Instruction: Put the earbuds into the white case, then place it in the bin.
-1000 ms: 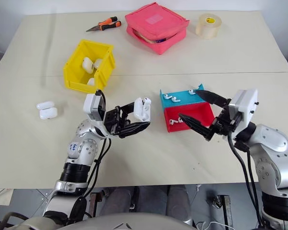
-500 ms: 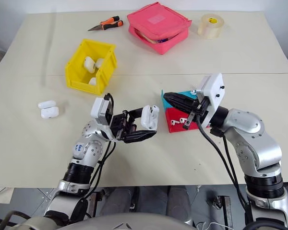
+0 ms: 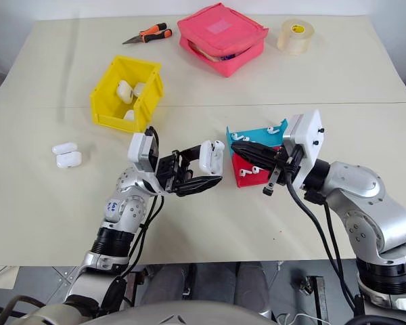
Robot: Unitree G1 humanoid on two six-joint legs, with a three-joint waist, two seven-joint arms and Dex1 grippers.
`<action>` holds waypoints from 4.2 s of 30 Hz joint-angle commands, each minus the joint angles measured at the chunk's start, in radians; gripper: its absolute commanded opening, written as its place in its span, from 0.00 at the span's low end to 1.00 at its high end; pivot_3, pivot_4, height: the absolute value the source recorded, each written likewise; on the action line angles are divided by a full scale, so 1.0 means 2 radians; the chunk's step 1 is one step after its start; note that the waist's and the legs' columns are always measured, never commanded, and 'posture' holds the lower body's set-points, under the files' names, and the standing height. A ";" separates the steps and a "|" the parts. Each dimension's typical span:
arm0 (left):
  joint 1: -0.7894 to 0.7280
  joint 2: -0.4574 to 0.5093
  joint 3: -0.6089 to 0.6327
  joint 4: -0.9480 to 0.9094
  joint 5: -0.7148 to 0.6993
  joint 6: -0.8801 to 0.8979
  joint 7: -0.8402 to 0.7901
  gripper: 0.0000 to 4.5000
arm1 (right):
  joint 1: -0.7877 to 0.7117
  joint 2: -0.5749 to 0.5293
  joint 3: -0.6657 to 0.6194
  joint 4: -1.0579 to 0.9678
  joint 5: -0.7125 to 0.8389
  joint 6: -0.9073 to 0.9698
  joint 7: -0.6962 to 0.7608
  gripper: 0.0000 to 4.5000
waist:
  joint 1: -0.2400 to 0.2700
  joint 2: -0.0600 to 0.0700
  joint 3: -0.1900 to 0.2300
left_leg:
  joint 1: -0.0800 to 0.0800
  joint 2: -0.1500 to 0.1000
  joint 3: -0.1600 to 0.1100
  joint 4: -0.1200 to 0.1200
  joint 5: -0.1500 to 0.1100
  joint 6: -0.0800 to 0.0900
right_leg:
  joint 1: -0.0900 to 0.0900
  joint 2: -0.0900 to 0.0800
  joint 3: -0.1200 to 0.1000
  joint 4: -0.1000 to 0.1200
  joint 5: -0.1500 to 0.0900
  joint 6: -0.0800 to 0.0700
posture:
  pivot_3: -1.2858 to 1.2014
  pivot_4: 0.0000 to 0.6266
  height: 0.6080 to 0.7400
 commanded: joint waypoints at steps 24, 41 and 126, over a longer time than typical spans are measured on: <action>-0.002 -0.001 0.000 -0.002 0.011 -0.007 0.004 0.64 | -0.005 -0.012 -0.004 -0.051 0.061 0.025 0.006 0.01 | 0.000 0.000 0.000 | 0.000 0.000 0.000 0.000 0.000 0.000 | 0.000 0.000 0.000 0.000 0.000 0.000 | 0.52 0.24 1.00; 0.005 0.019 0.020 -0.016 0.002 0.000 0.007 0.64 | 0.028 -0.028 -0.060 -0.021 0.072 0.017 0.032 0.01 | 0.000 0.000 0.000 | 0.000 0.000 0.000 0.000 0.000 0.000 | 0.000 0.000 0.000 0.000 0.000 0.000 | 0.52 0.24 1.00; 0.057 0.038 0.017 -0.061 0.007 -0.034 0.038 0.64 | -0.295 -0.071 0.318 0.297 -0.484 -0.130 0.330 0.38 | -0.013 0.001 0.000 | -0.001 0.000 0.000 0.000 0.000 0.000 | -0.001 0.000 -0.001 0.000 0.000 0.000 | 0.52 0.24 1.00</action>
